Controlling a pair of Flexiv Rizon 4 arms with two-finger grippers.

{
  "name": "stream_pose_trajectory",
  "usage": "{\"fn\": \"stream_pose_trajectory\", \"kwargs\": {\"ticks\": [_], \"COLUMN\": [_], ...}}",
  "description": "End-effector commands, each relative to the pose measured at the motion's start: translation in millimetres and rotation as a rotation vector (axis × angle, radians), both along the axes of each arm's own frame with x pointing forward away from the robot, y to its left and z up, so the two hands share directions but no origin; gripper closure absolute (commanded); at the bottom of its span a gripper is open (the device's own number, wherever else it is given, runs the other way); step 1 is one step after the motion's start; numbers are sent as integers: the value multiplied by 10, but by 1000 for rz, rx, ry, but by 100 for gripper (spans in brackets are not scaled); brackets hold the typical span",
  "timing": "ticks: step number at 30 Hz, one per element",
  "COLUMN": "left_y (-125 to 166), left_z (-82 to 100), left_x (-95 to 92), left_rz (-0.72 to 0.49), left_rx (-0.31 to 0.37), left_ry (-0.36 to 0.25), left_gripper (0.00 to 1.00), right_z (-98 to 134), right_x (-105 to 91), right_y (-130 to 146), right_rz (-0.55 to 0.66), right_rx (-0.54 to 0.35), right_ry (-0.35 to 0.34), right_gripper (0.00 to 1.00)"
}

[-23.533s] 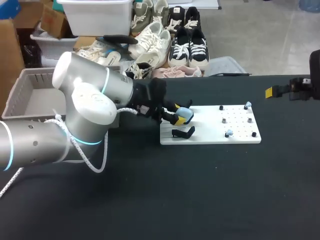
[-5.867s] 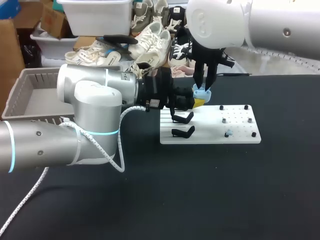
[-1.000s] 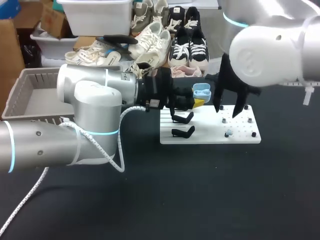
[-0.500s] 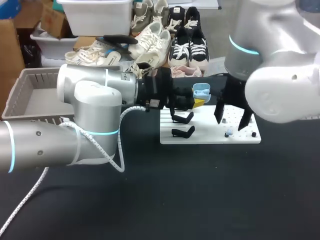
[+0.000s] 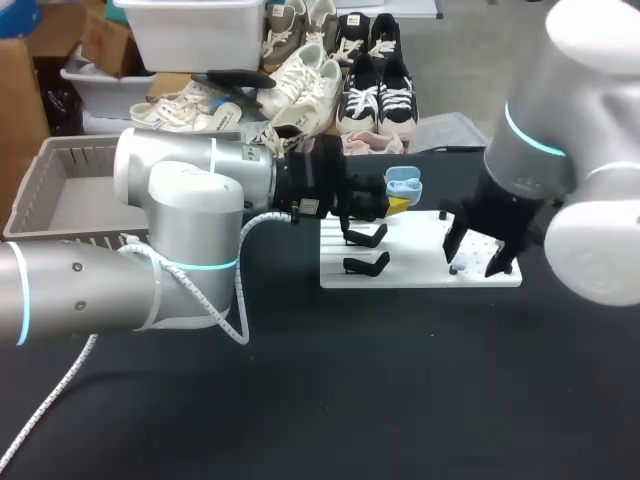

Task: Pick up each earbud case from the left stands, insert the matching earbuds, close the lid, and place the case in the box.

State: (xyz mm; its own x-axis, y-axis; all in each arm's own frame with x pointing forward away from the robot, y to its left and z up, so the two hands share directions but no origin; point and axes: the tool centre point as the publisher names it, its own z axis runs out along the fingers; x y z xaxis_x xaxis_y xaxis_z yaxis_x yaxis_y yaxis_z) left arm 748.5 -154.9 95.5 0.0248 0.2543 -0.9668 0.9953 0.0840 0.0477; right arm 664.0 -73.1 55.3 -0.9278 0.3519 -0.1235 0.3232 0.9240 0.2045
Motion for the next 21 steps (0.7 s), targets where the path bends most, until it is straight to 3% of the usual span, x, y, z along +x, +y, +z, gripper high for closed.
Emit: {"fn": "stream_pose_trajectory", "kwargs": {"ticks": [1, 6, 21], "left_y": [5, 5, 5], "left_z": [-3, -3, -3], "left_x": [-16, -16, -16], "left_rz": [4, 4, 4], "left_rx": [-2, -2, -2], "left_ry": [-2, -2, -2], "left_gripper": [100, 100, 100], "right_z": [-66, -138, -251], "right_x": [-7, 28, 130], "right_y": [-13, -2, 17], "right_rz": [21, 44, 56], "right_rx": [48, 72, 76], "right_ry": [-25, -24, -10], "right_gripper": [45, 41, 47]}}
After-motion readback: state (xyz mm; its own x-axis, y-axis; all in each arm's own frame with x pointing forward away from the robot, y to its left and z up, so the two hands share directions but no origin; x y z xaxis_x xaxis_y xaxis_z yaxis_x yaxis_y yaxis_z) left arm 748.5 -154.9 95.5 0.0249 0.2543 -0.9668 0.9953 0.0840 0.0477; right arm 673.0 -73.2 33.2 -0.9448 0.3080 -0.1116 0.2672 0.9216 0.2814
